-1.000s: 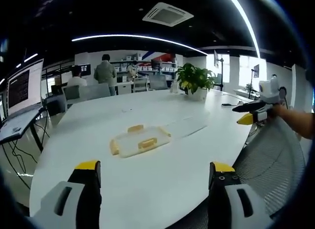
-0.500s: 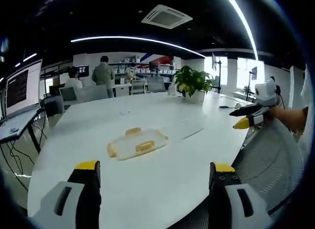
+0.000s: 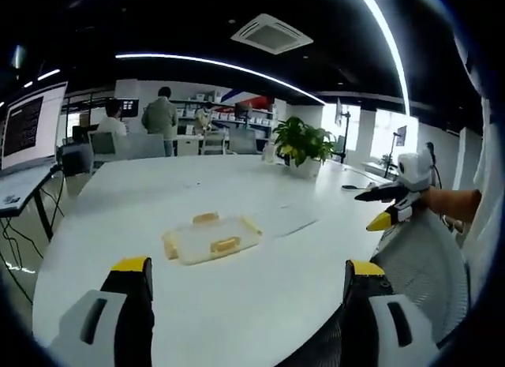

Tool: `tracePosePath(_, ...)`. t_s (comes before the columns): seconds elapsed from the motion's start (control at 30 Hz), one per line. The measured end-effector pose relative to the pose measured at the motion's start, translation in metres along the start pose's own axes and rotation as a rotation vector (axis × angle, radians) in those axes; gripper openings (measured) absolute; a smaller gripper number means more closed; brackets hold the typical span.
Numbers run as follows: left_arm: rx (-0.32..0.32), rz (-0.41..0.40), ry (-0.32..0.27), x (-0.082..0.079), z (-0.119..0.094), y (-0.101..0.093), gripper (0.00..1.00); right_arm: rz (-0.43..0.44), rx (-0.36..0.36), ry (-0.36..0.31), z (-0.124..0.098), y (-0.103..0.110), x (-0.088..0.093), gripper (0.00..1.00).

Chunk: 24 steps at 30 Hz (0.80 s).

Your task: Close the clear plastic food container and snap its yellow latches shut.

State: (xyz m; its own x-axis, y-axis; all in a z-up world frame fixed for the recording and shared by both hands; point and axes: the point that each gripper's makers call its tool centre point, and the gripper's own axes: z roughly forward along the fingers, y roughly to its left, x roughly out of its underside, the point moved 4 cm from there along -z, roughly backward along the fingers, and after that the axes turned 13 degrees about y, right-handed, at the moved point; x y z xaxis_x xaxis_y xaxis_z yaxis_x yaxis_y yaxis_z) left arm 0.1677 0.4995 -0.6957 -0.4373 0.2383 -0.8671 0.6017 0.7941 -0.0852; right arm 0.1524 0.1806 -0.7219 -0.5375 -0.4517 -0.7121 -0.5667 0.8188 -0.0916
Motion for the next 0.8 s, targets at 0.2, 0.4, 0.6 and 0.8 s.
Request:
tracePosePath(0.2,0.014,0.134,0.047,-0.006,0.017,0.026,0.99,-0.085,-0.085,-0.040,0.017,0.004,-0.029,0.81)
tracePosePath(0.4,0.080,0.238,0.168,-0.007,0.039,0.044,0.99,-0.206,-0.128,-0.011,0.037,0.003,-0.056,0.80)
tracePosePath(0.6,0.162,0.294,0.243,-0.014,0.056,0.061,0.99,-0.373,-0.199,-0.012,0.053,-0.001,-0.083,0.79)
tracePosePath(0.8,0.217,0.425,0.317,-0.022,0.071,0.074,0.99,-0.456,-0.249,0.051,0.070,-0.011,-0.099,0.79)
